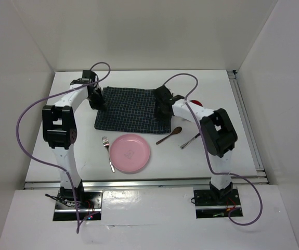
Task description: Set the dinner table for one person
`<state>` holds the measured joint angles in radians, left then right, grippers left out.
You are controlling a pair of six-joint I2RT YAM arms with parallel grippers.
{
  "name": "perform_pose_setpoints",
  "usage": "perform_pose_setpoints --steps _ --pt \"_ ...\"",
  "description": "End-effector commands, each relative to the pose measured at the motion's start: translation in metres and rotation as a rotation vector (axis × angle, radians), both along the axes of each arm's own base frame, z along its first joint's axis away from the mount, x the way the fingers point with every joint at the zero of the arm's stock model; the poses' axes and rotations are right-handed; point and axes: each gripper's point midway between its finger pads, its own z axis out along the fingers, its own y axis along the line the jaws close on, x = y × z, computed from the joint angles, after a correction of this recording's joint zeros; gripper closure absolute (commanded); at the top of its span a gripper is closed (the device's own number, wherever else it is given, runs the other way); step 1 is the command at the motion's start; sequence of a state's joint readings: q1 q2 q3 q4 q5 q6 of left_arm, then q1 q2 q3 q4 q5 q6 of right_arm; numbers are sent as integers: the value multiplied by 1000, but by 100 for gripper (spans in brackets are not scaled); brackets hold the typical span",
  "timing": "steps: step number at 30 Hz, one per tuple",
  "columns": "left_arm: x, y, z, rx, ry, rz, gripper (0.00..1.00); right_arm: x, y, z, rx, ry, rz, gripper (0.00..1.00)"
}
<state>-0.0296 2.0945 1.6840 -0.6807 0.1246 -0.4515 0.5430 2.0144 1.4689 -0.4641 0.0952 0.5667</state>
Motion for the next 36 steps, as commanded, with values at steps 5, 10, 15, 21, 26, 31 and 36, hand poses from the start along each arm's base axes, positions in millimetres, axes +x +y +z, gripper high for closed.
perform_pose_setpoints --steps 5,10,15,21,26,31,36 --pt "-6 1 25 31 -53 -43 100 -35 -20 40 31 -69 -70 93" --pt "-15 2 -8 34 -4 -21 100 -41 -30 12 -16 -26 -106 93" --pt "-22 8 -28 62 42 2 100 -44 -36 -18 -77 29 -115 95" --pt "-45 3 -47 50 111 26 100 -60 -58 -42 -179 86 -149 96" --pt "-58 -14 -47 39 120 -4 100 -70 -89 -48 -219 120 -218 96" --pt "-77 -35 -54 52 151 -54 100 -72 -97 -47 -230 122 -234 97" --pt "-85 -40 -51 59 150 -61 100 -68 -97 -29 -224 97 -240 97"
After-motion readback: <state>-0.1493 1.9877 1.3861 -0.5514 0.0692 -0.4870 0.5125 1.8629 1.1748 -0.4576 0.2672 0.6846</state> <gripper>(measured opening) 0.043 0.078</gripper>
